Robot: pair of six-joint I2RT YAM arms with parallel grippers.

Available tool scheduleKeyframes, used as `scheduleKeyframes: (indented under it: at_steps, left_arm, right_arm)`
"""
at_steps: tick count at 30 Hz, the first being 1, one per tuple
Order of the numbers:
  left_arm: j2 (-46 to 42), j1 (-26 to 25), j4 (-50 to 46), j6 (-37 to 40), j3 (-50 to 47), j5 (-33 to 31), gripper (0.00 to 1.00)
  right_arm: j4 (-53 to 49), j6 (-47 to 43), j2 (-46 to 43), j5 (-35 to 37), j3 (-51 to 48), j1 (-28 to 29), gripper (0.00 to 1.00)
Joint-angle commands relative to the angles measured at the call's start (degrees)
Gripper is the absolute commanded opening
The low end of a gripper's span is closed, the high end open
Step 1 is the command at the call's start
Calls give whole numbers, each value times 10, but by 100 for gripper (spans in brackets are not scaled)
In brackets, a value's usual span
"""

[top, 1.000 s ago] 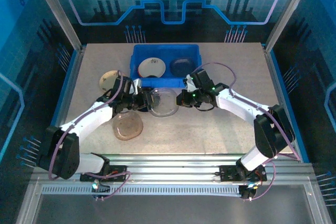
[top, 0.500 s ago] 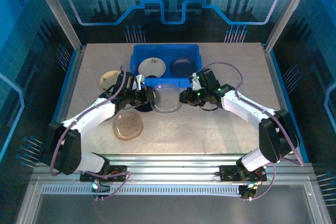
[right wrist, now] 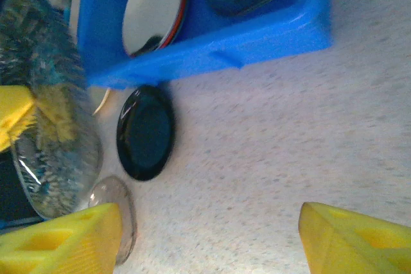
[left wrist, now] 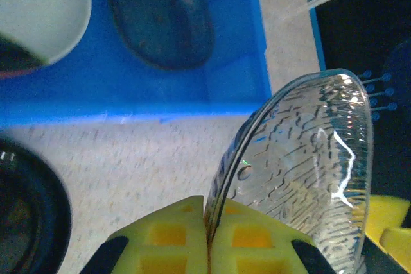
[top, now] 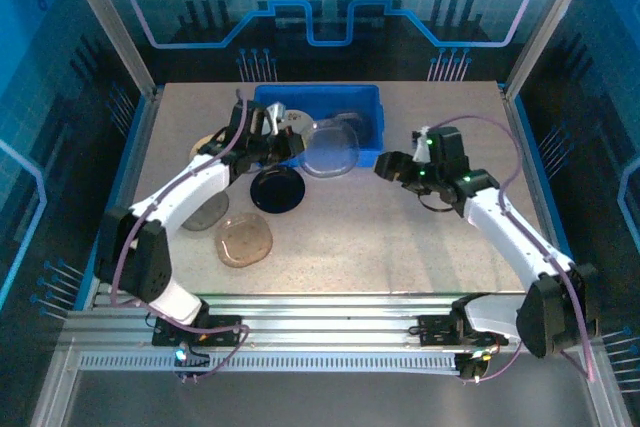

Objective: Place the plates into the plastic bin on the countertop

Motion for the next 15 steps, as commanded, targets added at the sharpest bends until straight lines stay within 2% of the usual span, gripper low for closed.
scheduleKeyframes:
  at_steps: [1,9,15]
  left_arm:
    - [64,3,-18,13,97,-20,0]
    - [302,4,-99,20,389,-45,0]
    - [441,5,-146,25,553,-85,0]
  right_arm:
    - [-12,6,-29,22,-25,-36,73]
    - [-23,8,-37,19,-27,-72,73]
    - [-24,7,-34,8,-27,-81,72]
